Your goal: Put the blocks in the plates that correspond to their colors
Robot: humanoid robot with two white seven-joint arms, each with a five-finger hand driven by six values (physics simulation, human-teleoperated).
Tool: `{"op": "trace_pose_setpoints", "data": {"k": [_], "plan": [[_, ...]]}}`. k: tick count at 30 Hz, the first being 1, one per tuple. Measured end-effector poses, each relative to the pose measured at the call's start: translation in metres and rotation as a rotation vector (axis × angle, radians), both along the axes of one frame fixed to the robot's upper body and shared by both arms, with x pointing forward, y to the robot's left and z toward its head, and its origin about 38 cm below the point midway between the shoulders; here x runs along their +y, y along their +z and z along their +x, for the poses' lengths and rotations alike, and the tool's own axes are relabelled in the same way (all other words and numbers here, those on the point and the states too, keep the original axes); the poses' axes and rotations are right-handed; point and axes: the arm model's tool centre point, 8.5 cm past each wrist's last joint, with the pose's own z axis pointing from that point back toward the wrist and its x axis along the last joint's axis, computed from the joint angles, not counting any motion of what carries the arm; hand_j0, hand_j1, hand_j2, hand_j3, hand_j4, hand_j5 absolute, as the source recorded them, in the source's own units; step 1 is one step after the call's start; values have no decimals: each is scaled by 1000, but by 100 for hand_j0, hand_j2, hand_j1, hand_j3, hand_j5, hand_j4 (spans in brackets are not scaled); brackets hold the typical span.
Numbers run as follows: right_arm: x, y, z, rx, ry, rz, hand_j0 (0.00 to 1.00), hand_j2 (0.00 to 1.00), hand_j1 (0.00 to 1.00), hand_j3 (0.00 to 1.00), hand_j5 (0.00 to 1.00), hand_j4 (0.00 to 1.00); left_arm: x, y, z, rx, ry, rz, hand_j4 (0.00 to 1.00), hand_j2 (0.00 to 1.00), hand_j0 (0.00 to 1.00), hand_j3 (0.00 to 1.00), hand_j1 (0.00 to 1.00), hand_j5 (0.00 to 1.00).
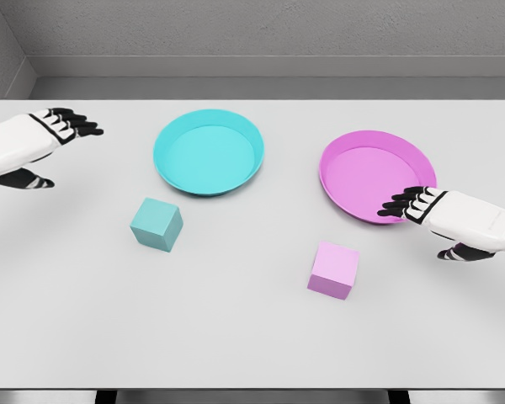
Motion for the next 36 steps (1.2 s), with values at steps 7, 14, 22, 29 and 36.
{"op": "trace_pose_setpoints", "data": {"k": [7,14,22,29,36], "plan": [[8,20,9,-57,23,5,100,100,100,100,100,100,-10,-5,-1,13,-26,12,100,100,100,100,100,100],[46,30,28,-39,129,-56,100,100,100,100,100,100,-51,-34,-5,108,-126,76,100,100,100,100,100,100],[78,22,32,-18,218,-54,100,100,100,100,100,100,-95,-53,-11,142,-229,75,100,100,100,100,100,100],[102,0,20,37,318,-38,100,100,100,100,100,100,-114,-57,-9,133,-274,102,100,100,100,100,100,100],[110,-9,14,63,353,-32,100,100,100,100,100,100,-122,-69,-13,156,-300,130,100,100,100,100,100,100]]}}
